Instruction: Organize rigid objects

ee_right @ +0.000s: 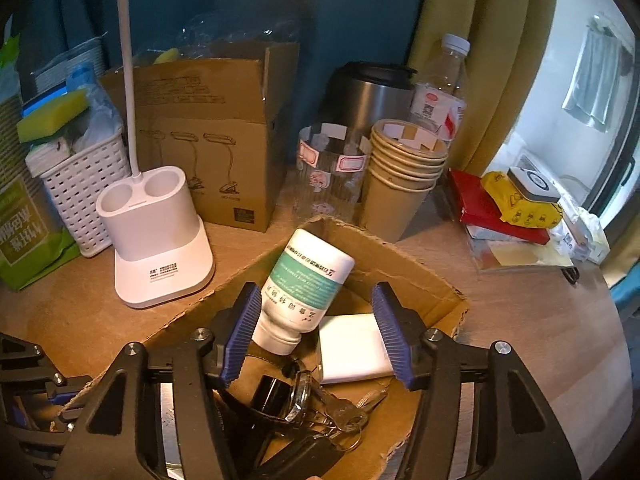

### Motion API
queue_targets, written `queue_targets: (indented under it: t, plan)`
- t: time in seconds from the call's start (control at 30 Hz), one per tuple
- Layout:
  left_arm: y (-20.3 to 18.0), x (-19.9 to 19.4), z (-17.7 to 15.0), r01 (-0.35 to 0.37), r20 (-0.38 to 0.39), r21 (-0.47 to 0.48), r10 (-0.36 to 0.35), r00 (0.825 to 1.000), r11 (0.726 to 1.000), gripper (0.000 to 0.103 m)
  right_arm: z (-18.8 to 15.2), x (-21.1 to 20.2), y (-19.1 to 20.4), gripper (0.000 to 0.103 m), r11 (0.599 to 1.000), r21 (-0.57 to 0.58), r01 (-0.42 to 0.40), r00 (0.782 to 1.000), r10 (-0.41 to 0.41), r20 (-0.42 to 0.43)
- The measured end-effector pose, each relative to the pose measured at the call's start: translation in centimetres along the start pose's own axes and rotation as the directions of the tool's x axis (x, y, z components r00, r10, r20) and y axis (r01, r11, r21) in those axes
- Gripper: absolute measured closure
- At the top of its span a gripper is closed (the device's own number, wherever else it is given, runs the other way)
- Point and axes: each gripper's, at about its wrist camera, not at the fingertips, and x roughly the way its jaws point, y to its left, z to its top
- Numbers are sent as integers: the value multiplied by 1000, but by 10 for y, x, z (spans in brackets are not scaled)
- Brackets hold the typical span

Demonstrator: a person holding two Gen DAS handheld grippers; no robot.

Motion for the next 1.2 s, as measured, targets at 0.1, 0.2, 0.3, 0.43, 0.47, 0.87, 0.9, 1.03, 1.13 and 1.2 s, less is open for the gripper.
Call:
queue_targets:
  t: [0.1,0.2,0.3,0.43,0.47,0.87,0.9,1.03,1.13,1.2]
  plan:
    - [0,0,0,0,0,0,0,1000,1000,94,0,-5,-1,41,1000,7,18,1000,-18,23]
    - [0,0,0,0,0,0,0,1000,1000,94,0,-14,-1,41,999,16,28,999,-29,44]
    - [0,0,0,0,0,0,0,1000,1000,94,-2,-25,2,40,999,8,42,997,-42,66]
    - [0,-1,0,0,0,0,0,1000,1000,94,-6,-40,5,40,998,10,56,994,-56,93]
    - [0,0,0,0,0,0,0,1000,1000,94,-7,-43,5,40,998,14,59,993,-61,99]
    - [0,-1,0,0,0,0,0,1000,1000,94,-28,-73,4,40,993,76,90,986,-100,135]
    - [0,0,0,0,0,0,0,1000,1000,94,-30,-75,3,40,992,84,90,986,-101,136]
    - [0,-1,0,0,0,0,0,1000,1000,94,-39,-82,0,40,989,118,90,985,-106,134]
    - [0,-1,0,0,0,1,0,1000,1000,94,-47,-88,-2,40,984,144,102,983,-122,134]
    - [0,0,0,0,0,1,0,1000,1000,94,-52,-94,-3,40,980,168,109,982,-133,137]
